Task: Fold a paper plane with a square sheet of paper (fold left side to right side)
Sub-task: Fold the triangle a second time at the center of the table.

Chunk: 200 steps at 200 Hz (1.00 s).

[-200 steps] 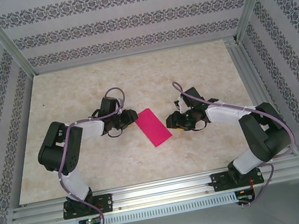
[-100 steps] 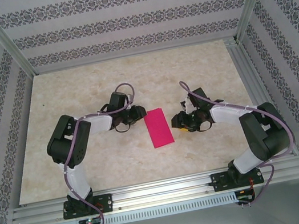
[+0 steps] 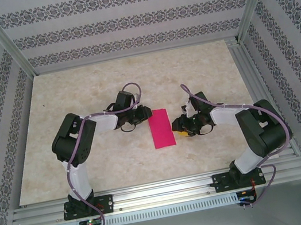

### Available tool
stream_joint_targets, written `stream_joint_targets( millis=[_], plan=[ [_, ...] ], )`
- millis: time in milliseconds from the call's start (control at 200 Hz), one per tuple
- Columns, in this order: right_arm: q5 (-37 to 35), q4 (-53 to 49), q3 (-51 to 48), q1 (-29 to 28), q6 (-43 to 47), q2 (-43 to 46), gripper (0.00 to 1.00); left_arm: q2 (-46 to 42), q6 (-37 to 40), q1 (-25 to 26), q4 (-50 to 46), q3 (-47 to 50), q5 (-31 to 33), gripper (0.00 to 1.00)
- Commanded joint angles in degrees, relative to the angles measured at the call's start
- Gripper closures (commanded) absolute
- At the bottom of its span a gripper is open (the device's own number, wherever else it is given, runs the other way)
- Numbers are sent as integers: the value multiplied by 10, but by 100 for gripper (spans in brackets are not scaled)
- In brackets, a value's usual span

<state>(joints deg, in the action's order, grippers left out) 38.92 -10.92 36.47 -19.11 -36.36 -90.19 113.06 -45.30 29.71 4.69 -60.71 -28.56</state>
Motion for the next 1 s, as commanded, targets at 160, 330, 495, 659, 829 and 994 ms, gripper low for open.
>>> stream_joint_targets(
  millis=[160,330,495,659,829,994],
  plan=[
    [27,25,-1,10,16,28,57,-9,0,6,88,15,-61,94],
    [68,70,-32,56,43,88,55,-32,11,5,154,33,-114,99],
    [108,119,-41,92,69,97,52,-42,9,5,204,43,-158,100],
    [134,180,-29,106,61,58,51,-55,4,6,231,56,-177,100],
    [140,192,-7,105,67,25,50,-60,5,6,231,59,-181,100],
    [146,211,-1,104,59,-7,50,-57,1,6,235,58,-181,100]
  ],
)
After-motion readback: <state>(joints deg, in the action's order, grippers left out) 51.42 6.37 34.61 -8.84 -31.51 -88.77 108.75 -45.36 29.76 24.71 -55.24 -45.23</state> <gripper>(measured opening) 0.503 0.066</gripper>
